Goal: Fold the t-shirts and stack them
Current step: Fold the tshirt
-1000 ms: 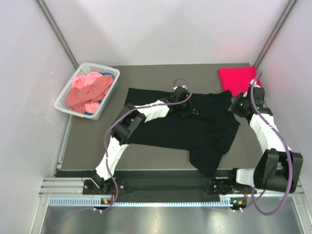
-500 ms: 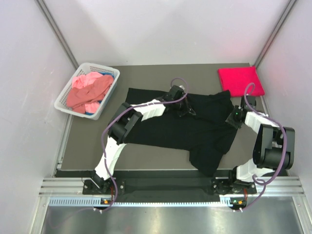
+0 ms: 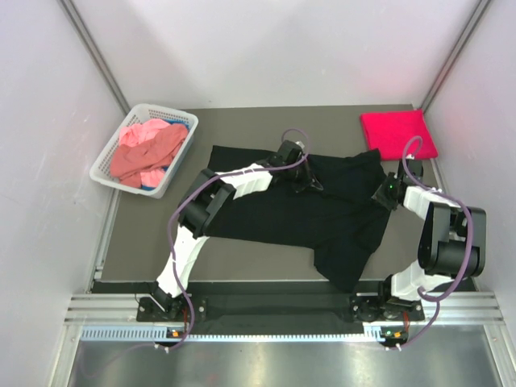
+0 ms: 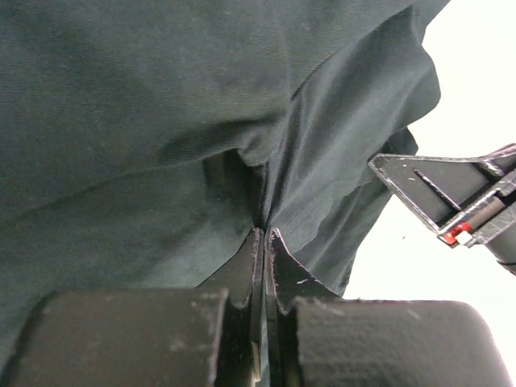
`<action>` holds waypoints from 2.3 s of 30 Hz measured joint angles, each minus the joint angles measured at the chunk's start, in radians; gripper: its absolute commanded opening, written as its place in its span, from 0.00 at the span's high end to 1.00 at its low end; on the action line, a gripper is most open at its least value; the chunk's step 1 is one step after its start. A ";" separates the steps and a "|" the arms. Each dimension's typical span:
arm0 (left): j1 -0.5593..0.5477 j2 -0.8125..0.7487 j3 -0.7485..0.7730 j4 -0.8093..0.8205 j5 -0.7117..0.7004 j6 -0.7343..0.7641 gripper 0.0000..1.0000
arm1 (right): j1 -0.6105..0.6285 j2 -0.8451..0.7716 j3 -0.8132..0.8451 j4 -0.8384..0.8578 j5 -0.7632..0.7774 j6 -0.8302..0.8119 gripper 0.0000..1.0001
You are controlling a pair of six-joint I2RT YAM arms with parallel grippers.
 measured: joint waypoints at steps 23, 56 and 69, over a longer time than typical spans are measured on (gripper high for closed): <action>0.001 0.030 0.004 0.000 0.006 -0.012 1.00 | 0.009 -0.044 0.001 -0.015 0.032 0.011 0.74; 0.003 0.030 0.033 -0.023 0.009 -0.014 1.00 | 0.029 -0.170 0.007 -0.091 0.017 0.004 1.00; 0.022 0.030 0.056 -0.114 0.010 0.023 1.00 | 0.030 -0.262 -0.072 -0.123 0.021 0.042 0.86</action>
